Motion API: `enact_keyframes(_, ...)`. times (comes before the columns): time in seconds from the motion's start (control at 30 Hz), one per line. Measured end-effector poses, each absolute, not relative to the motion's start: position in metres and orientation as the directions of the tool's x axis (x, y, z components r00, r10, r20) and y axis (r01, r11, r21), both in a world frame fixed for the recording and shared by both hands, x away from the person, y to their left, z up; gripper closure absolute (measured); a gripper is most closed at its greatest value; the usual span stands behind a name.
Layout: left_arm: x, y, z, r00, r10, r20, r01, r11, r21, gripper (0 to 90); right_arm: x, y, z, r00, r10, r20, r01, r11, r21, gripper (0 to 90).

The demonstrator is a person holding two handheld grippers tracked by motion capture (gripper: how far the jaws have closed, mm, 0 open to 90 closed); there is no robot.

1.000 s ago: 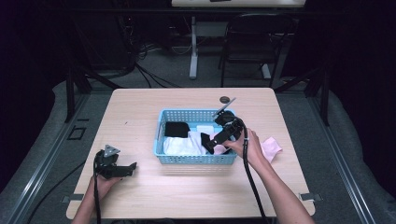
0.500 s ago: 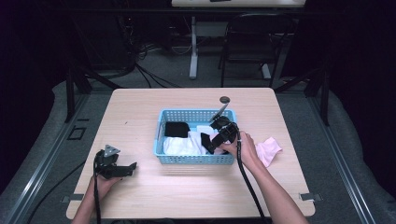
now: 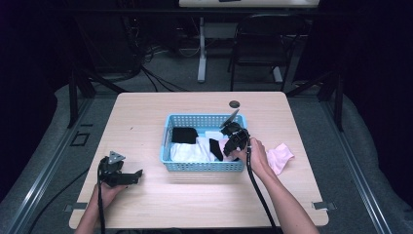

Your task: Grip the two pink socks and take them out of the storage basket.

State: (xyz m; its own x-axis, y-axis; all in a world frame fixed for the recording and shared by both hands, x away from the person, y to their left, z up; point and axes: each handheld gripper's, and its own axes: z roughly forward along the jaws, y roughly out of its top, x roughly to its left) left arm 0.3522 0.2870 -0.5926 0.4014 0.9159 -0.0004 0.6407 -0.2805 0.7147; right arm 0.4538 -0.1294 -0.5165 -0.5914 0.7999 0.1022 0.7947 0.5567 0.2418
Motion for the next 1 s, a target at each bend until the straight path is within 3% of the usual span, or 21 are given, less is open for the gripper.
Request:
enact_keyframes(0.03,0.352,0.287,-0.593,0.401,0.916,0.0,0.641,-0.28,0.715,0.8,0.454,-0.129,-0.516,-0.591,0.8,0.102,0.795,0.557,0.242,72.3)
enact_keyframes(0.13,0.352,0.287,-0.593,0.402,0.916,0.0,0.641,-0.281,0.715,0.8,0.453,-0.129,-0.518,-0.586,0.802,0.114,0.799,0.548,0.248,85.0)
enact_keyframes(0.27,0.352,0.287,-0.593,0.402,0.916,-0.001,0.641,-0.281,0.715,0.8,0.451,-0.13,-0.514,-0.591,0.799,0.106,0.792,0.551,0.263,87.7)
enact_keyframes(1.0,0.352,0.287,-0.593,0.402,0.916,-0.001,0.641,-0.28,0.715,0.8,0.434,-0.136,-0.443,-0.633,0.769,0.092,0.724,0.546,0.422,88.4)
